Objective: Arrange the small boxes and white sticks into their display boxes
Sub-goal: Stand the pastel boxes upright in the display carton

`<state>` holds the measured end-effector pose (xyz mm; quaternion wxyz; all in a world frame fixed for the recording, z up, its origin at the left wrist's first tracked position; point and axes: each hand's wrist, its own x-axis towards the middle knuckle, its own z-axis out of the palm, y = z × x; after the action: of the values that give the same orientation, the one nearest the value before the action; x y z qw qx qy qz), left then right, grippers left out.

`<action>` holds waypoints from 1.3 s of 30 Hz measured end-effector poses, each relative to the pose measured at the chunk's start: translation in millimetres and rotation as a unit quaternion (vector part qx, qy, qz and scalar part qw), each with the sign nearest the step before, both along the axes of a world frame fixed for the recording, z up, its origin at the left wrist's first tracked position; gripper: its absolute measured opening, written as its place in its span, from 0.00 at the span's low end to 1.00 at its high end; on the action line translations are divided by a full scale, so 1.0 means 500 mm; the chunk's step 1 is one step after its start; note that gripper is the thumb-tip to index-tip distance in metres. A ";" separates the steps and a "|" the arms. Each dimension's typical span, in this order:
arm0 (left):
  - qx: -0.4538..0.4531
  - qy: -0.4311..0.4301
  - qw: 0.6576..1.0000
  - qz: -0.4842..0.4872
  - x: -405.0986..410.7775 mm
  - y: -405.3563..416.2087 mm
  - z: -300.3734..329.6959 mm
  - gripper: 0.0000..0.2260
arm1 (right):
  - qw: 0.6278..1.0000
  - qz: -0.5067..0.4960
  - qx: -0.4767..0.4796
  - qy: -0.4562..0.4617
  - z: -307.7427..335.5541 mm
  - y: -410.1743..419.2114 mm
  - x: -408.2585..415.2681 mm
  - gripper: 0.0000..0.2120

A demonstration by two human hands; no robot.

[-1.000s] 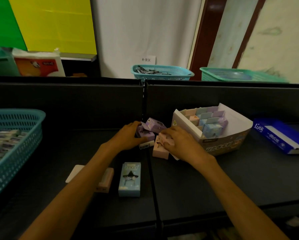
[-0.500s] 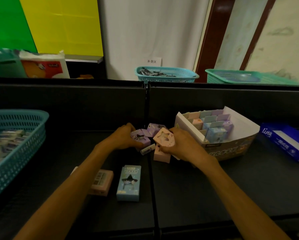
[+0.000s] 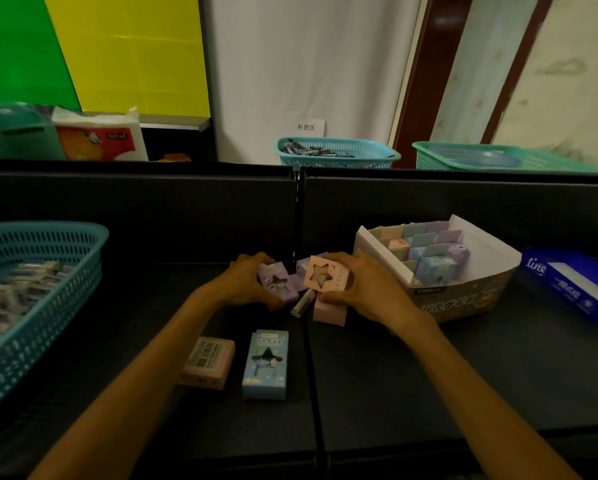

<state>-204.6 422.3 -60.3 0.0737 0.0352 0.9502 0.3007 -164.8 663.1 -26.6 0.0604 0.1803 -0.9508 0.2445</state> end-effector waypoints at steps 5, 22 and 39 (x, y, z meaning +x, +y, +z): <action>0.078 0.007 0.997 -0.027 0.013 -0.014 0.006 0.32 | 0.999 0.016 -0.028 0.014 0.000 -0.003 -0.002 0.28; 0.213 0.268 0.937 -0.063 0.080 0.014 0.143 0.20 | 0.974 -0.022 -0.181 0.131 0.148 0.087 0.043 0.21; 0.231 0.296 0.922 -0.089 0.065 0.276 0.218 0.22 | 0.972 -0.074 -0.185 0.127 0.169 0.368 -0.012 0.19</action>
<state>-172.3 560.4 48.7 -0.1948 0.2229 0.8256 0.4803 -170.8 846.9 57.9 0.2311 0.1252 -0.8844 0.3857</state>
